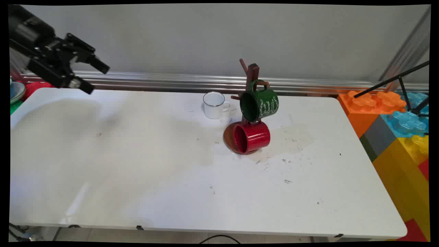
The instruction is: Pick up the green mug from the rack
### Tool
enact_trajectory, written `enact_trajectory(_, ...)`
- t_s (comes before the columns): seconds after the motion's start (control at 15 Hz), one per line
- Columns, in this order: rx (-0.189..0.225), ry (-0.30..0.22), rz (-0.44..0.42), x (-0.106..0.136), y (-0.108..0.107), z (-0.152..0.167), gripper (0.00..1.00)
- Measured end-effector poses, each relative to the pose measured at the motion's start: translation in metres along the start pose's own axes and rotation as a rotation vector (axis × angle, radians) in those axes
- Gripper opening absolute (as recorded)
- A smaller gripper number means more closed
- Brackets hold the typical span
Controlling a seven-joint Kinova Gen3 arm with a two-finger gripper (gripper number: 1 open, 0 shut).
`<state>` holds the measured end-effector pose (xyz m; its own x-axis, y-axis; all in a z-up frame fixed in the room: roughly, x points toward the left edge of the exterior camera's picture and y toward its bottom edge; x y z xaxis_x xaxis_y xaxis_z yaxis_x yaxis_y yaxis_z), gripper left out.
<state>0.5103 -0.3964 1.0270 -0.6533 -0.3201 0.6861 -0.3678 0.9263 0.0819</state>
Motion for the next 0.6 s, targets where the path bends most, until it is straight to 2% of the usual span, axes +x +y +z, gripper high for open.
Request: enact_trajectory(0.6,0.062,0.011,-0.055,0.036,0.013,0.078,1.00)
